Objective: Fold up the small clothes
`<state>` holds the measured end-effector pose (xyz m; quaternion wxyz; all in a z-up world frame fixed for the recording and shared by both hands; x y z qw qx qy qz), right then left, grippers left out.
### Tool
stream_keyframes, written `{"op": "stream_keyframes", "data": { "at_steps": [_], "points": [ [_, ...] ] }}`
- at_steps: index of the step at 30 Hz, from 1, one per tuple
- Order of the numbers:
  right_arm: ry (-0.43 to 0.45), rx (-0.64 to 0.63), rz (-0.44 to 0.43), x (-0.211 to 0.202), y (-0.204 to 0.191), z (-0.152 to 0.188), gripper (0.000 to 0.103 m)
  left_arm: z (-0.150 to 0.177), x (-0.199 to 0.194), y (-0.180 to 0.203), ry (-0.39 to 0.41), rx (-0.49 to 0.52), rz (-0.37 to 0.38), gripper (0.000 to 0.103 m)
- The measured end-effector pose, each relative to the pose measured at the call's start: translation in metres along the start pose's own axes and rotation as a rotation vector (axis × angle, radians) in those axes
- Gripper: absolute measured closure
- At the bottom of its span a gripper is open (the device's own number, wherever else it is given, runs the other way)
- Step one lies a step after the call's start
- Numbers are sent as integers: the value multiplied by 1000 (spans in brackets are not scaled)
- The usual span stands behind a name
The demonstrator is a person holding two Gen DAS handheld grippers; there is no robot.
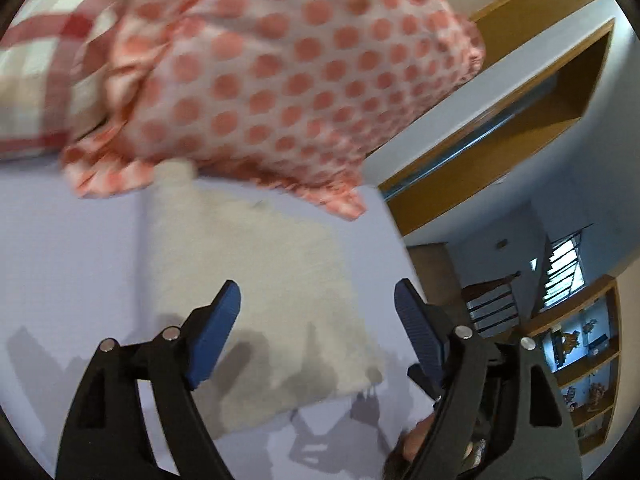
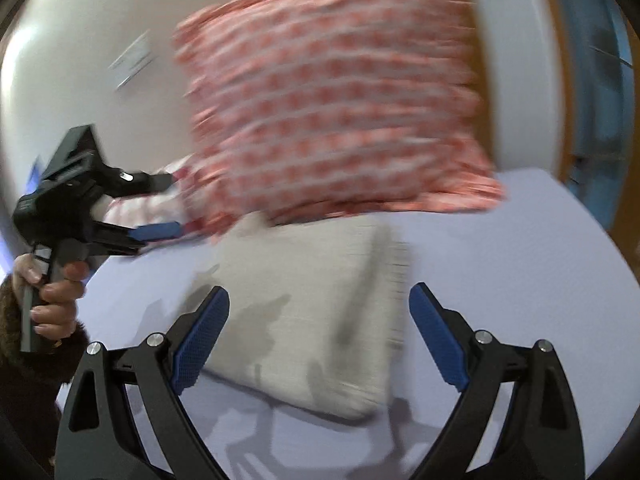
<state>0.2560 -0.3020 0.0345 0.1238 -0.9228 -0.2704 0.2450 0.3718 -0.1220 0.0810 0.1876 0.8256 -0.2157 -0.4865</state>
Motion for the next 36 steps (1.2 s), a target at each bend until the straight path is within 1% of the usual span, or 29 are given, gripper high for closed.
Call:
{"op": "stream_keyframes", "data": {
  "at_steps": [1, 2, 3, 5, 6, 7, 8, 9, 11, 12, 13, 14, 15, 16, 17, 18, 19, 20, 22, 23, 25, 27, 30, 31, 32, 33, 34, 35, 36],
  "points": [
    [-30, -31, 0, 13, -5, 1, 10, 5, 0, -6, -8, -2, -3, 25],
    [-65, -60, 72, 26, -4, 0, 10, 15, -1, -14, -15, 1, -17, 25],
    [-71, -57, 112, 31, 0, -2, 10, 17, 1, -20, -12, 3, -31, 25],
    [-82, 22, 129, 41, 21, -10, 10, 24, 0, -33, -4, 4, -82, 25],
    [-119, 109, 134, 53, 40, -13, 10, 23, 4, -40, -6, 2, -98, 25],
    [-142, 149, 141, 60, 51, -12, 10, 21, 8, -46, -10, -3, -111, 25],
    [-156, 155, 149, 68, 57, -14, 12, 21, 10, -50, -13, -11, -114, 25],
    [-167, 128, 194, 76, 63, -16, 13, 21, 11, -53, -19, -19, -98, 25],
    [-196, 55, 289, 89, 70, -17, 13, 24, 10, -57, -19, -23, -94, 25],
    [-236, 21, 363, 99, 78, -14, 13, 25, 10, -58, -20, -21, -95, 24],
    [-278, 13, 412, 106, 86, -8, 10, 25, 11, -58, -21, -20, -99, 24],
    [-300, 16, 424, 112, 92, -4, 8, 24, 13, -59, -27, -15, -103, 23],
    [-295, 33, 406, 114, 96, -4, 8, 24, 15, -58, -36, -13, -101, 23],
    [-295, 75, 366, 110, 98, -5, 8, 24, 18, -58, -48, -11, -93, 23],
    [-290, 138, 296, 107, 101, -5, 8, 23, 22, -58, -64, -8, -78, 23],
    [-279, 237, 184, 104, 106, -3, 8, 22, 31, -59, -93, -6, -70, 23],
    [-278, 309, 129, 103, 112, -1, 8, 22, 36, -62, -106, -14, -77, 23],
    [-289, 359, 91, 103, 119, 2, 8, 20, 42, -65, -118, -22, -85, 23],
    [-310, 422, 50, 104, 128, 13, 6, 18, 56, -73, -151, -43, -97, 23],
    [-293, 419, 32, 103, 127, 13, 6, 18, 63, -78, -174, -62, -93, 24],
    [-307, 416, -10, 104, 120, 14, 6, 20, 72, -83, -202, -92, -60, 24],
    [-326, 408, -98, 113, 109, 14, 6, 20, 80, -83, -217, -118, -20, 24],
    [-346, 318, -84, 119, 99, 15, 6, 20, 91, -79, -232, -126, 10, 24],
    [-342, 313, -100, 120, 98, 15, 12, 19, 96, -76, -239, -129, 18, 24],
    [-336, 315, -121, 120, 97, 15, 24, 19, 99, -75, -243, -133, 21, 24],
    [-332, 326, -161, 119, 96, 16, 33, 18, 102, -74, -233, -141, 27, 24],
    [-334, 346, -198, 118, 96, 17, 45, 18, 103, -73, -229, -143, 20, 33],
    [-334, 371, -230, 118, 95, 20, 53, 19, 104, -74, -224, -147, 6, 39],
    [-330, 381, -244, 117, 94, 21, 56, 19, 102, -75, -216, -148, 7, 47]
  ]
}}
Point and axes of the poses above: each gripper's, at about its wrist camera, not at the fingertips, and x roughly the way its jaws point, y to its right, z to its underside, the point moved 7 cm from there along x, roughly the way its jaws point, and after that the axes turned 13 degrees about -z, right-handed, at the moved point
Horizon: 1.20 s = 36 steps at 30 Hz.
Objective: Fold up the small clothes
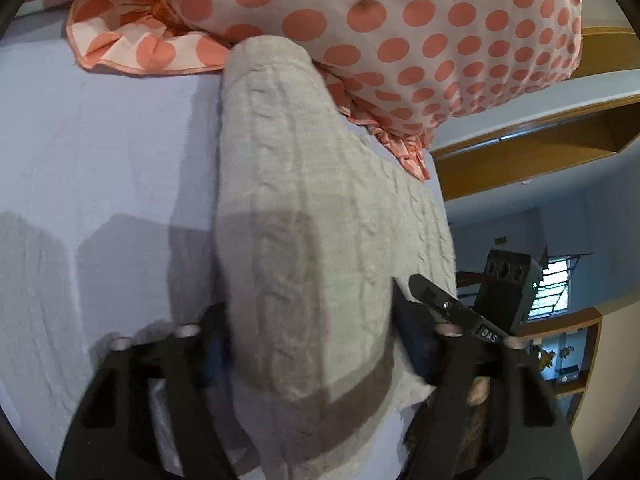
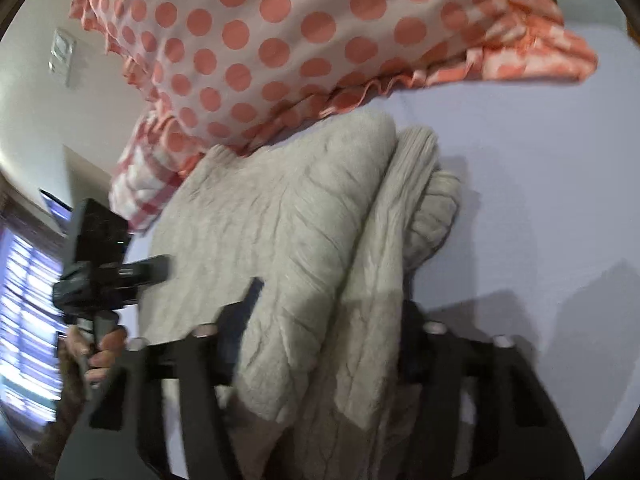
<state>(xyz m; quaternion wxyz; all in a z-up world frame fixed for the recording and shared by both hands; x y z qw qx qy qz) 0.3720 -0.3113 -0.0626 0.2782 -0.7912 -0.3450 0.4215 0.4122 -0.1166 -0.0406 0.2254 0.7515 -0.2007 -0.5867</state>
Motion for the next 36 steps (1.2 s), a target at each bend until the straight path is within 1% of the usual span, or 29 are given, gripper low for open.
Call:
{"op": "stream_keyframes", "data": {
  "at_steps": [1, 3, 4, 7, 10, 12, 13, 14, 15, 16, 17, 18, 19, 20, 21, 22, 23, 24, 26, 27, 28, 29, 30, 31, 32, 33, 34, 35, 36],
  "points": [
    [7, 2, -11, 0, -3, 0, 60, 1, -3, 0, 7, 5, 4, 56],
    [28, 7, -31, -3, -13, 0, 63, 4, -14, 1, 26, 24, 10, 62],
    [40, 14, -57, -4, -20, 0, 64, 6, -21, 2, 38, 31, 10, 63],
    [48, 1, -140, -6, -50, 4, 65, 18, -56, -2, 92, 58, 0, 64],
    [38, -8, -209, 2, -76, 12, 65, 34, -93, -17, 129, 53, 11, 64],
    [16, -3, -248, 14, -86, 20, 65, 47, -105, -34, 130, 47, -23, 62],
    [-5, -16, -227, 24, -89, 24, 64, 51, -103, -45, 119, 41, -60, 61],
    [-39, -22, -174, 39, -89, 31, 60, 55, -98, -55, 103, 32, -95, 60],
    [-73, -27, -109, 51, -86, 36, 57, 60, -86, -72, 69, 10, -156, 56],
    [-85, -34, -55, 56, -84, 40, 51, 63, -82, -80, 59, -7, -164, 50],
    [-80, -47, -20, 57, -84, 41, 46, 65, -81, -90, 64, -41, -130, 50],
    [-57, -62, 0, 52, -86, 41, 42, 65, -86, -93, 74, -59, -108, 50],
    [-31, -79, 41, 43, -88, 39, 33, 65, -97, -97, 96, -71, -95, 49],
    [7, -106, 96, 32, -90, 36, 30, 64, -111, -99, 136, -73, -103, 50],
    [77, -162, 173, 11, -96, 33, 29, 62, -125, -103, 178, -71, -119, 51],
    [124, -206, 214, -6, -102, 34, 29, 62, -142, -103, 236, -60, -140, 51],
    [149, -235, 223, -13, -109, 34, 29, 65, -161, -97, 297, -33, -149, 51],
    [169, -288, 195, -24, -124, 41, 29, 69, -171, -90, 323, -16, -133, 51],
    [157, -351, 119, -22, -149, 52, 29, 81, -181, -58, 356, 51, -45, 51],
    [136, -390, 75, -15, -165, 61, 29, 85, -180, -47, 352, 75, -23, 50],
    [118, -415, 61, -12, -172, 70, 30, 89, -172, -34, 332, 102, -7, 49],
    [99, -436, 59, -6, -178, 77, 30, 88, -164, -24, 313, 120, -9, 49],
    [71, -460, 67, 1, -180, 84, 30, 86, -148, -16, 287, 147, -33, 49],
    [50, -474, 96, 8, -178, 89, 29, 81, -135, -13, 272, 152, -61, 48],
    [25, -478, 166, 16, -169, 91, 29, 80, -128, -15, 260, 152, -81, 48],
    [-2, -465, 239, 23, -157, 93, 29, 76, -112, -21, 238, 141, -130, 49],
    [-28, -444, 290, 29, -146, 95, 28, 71, -100, -27, 225, 125, -152, 56],
    [-55, -415, 334, 34, -131, 97, 23, 70, -95, -35, 226, 108, -152, 61],
    [-71, -390, 360, 38, -116, 99, 21, 66, -93, -39, 246, 97, -152, 67]
  ]
}}
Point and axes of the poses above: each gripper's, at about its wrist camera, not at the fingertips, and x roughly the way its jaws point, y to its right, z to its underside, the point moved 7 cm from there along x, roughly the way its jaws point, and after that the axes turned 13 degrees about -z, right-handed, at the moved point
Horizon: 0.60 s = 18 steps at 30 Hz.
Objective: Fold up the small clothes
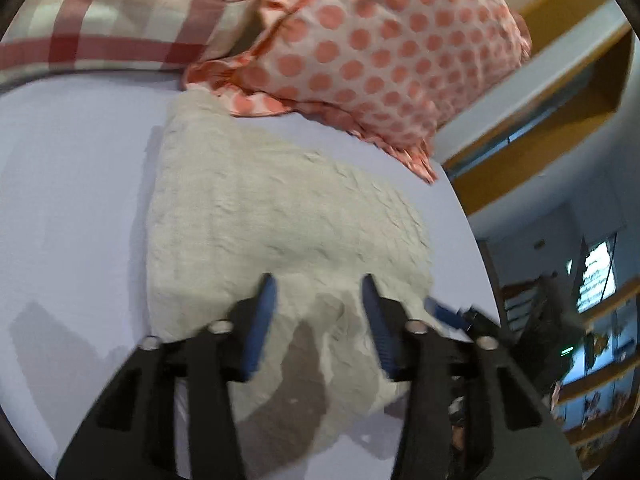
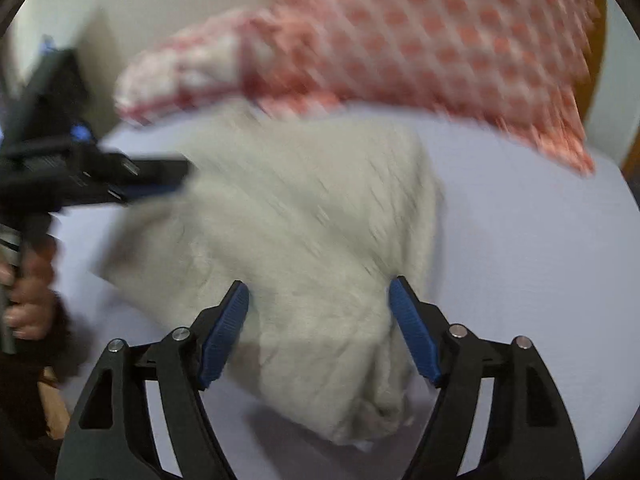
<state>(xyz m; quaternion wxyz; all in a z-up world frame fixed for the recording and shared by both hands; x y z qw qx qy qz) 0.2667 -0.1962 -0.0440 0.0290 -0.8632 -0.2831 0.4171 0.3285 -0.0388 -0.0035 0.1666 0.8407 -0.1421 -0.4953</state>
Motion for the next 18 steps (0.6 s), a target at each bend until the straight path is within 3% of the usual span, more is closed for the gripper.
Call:
{"op": "stream_keyframes", "data": {
  "at_steps": [3, 6, 9, 12, 18],
  "points": [
    [26, -39, 47, 0, -8, -1, 19, 1, -7, 1, 13, 10, -2, 65],
    [90, -33, 53, -26, -16, -2, 19, 20, -42, 0, 68, 51, -21, 45],
    [183, -26, 103, -60, -23, 3, 6, 48, -87, 4, 161, 113, -73, 20],
    [234, -16, 128, -83, -28, 22, 1, 86, -117, 0, 218, 155, -185, 5],
    [214, 59, 106, -80, -51, 66, 1, 147, -115, -18, 228, 196, -409, 2]
  ]
}}
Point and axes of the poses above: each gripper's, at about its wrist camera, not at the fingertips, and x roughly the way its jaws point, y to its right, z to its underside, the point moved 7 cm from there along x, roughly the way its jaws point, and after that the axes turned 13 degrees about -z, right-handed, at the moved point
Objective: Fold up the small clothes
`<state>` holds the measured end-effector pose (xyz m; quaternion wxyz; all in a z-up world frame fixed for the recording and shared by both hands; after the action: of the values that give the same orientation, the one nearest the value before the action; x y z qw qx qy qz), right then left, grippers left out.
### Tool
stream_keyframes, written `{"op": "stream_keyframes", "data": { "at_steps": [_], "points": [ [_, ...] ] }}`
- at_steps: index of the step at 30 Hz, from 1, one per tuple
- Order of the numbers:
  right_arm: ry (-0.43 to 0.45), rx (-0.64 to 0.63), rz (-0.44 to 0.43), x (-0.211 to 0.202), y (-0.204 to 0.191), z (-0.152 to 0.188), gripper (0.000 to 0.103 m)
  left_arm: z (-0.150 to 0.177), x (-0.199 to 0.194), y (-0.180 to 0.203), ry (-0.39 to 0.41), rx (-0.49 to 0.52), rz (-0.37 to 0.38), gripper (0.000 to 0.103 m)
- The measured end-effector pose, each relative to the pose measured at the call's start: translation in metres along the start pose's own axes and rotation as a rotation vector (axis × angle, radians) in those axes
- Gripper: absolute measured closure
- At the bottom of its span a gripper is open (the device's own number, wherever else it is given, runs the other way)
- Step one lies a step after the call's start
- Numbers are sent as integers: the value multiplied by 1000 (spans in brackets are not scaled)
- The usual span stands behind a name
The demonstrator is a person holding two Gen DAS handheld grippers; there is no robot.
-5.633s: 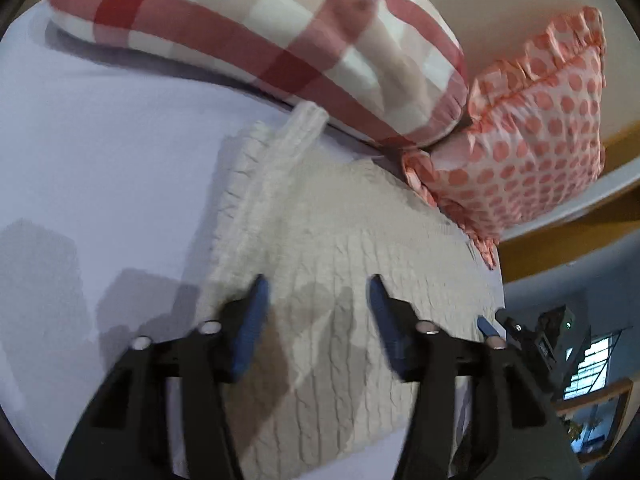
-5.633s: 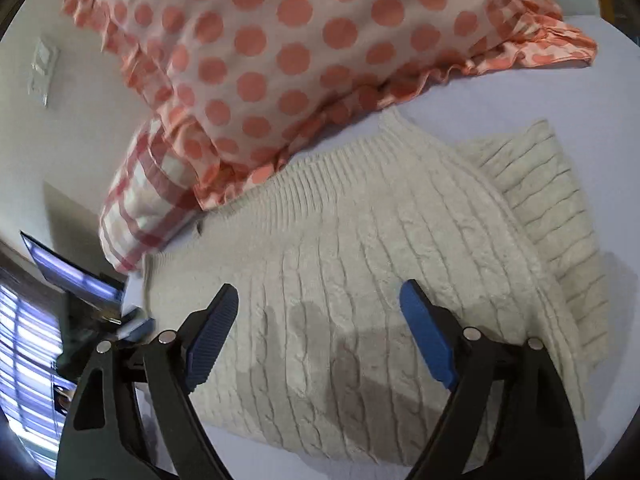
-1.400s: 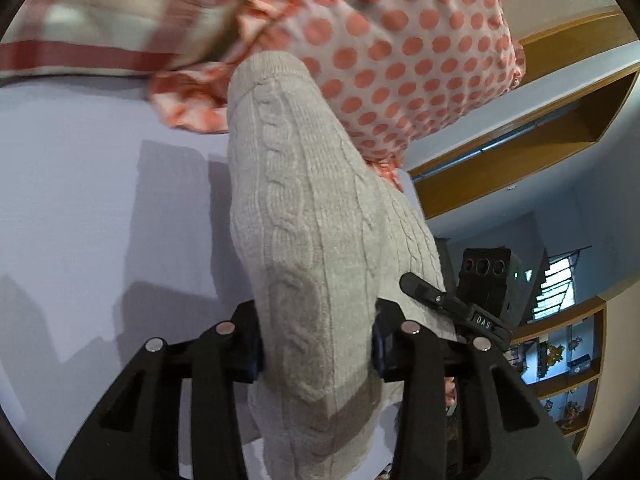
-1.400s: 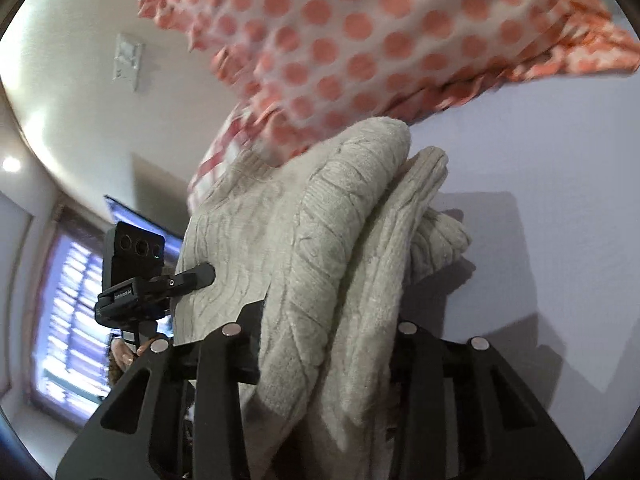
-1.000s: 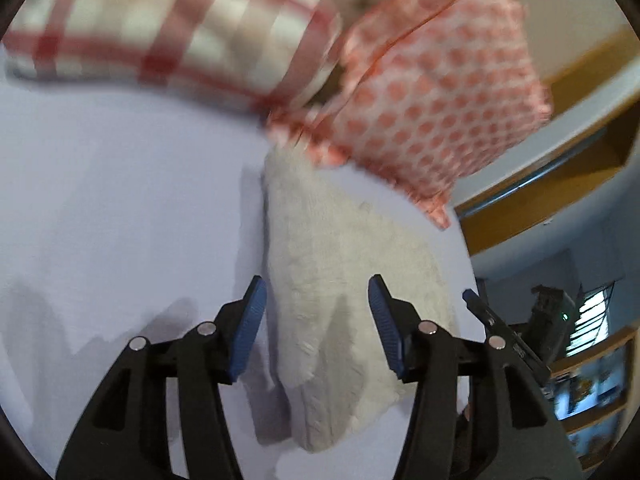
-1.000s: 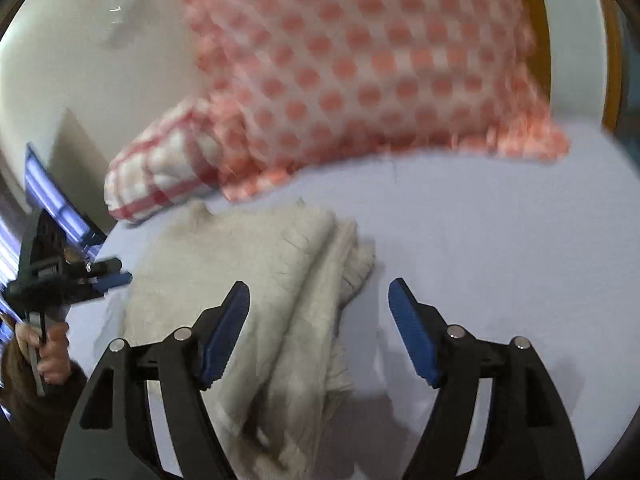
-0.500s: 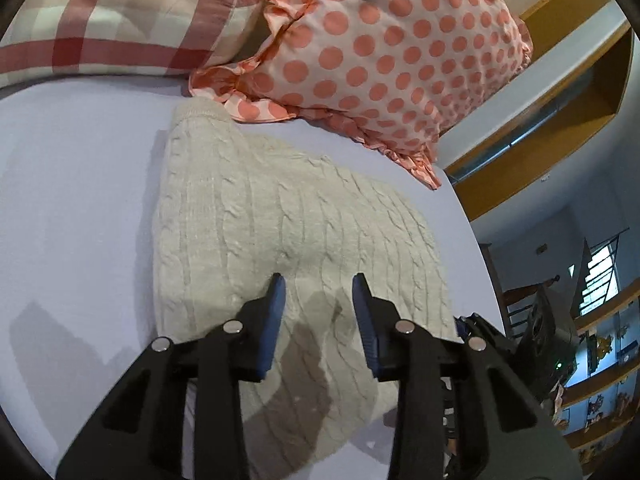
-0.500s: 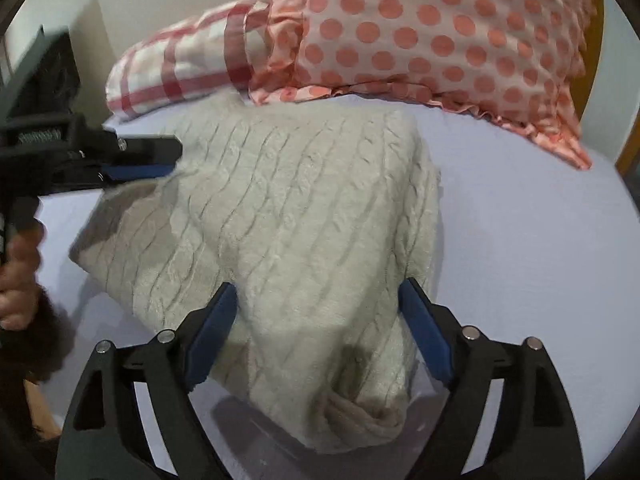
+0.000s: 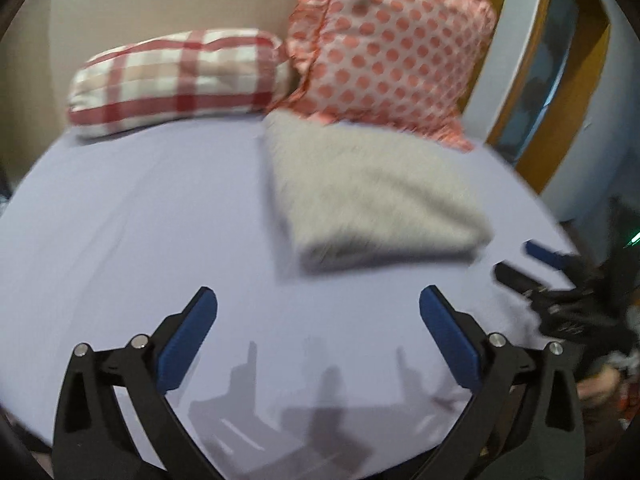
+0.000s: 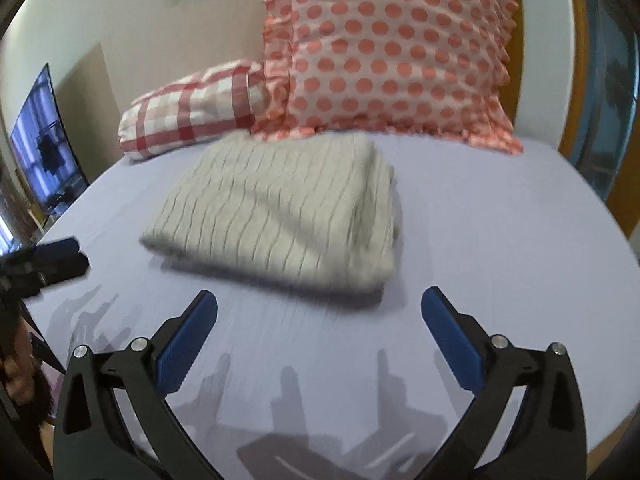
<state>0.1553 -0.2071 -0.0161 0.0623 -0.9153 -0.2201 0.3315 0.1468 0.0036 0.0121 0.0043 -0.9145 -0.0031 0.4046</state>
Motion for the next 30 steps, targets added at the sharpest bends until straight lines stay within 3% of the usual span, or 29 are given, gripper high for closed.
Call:
{"op": "stream_keyframes", "data": {
  "at_steps": [5, 9, 15, 20, 30],
  "points": [
    [-61, 34, -3, 16, -12, 31, 1, 31, 17, 0, -49, -15, -24, 2],
    [-68, 7, 69, 26, -19, 40, 1, 44, 32, -1, -75, -36, -48, 2],
    [-105, -7, 122, 38, -18, 48, 1, 53, 33, 0, -58, -15, -137, 2],
    [-95, 3, 116, 37, -17, 50, 1, 56, 36, 4, -46, 28, -213, 2],
    [-91, -3, 111, 36, -17, 50, 1, 54, 37, 2, -57, 21, -212, 2]
  ]
}}
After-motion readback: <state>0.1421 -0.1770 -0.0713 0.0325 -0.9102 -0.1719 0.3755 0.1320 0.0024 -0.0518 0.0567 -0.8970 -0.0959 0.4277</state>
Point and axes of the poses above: each gripper's, at about its wrist camera, not at the fingertips, and x roughly the way its jaws point, y to its right, z to its underside, the point moved 7 cm from there along x, roughly the way its jaws point, and after that the axes turned 13 degrees about -z, right-handed, at the moved point
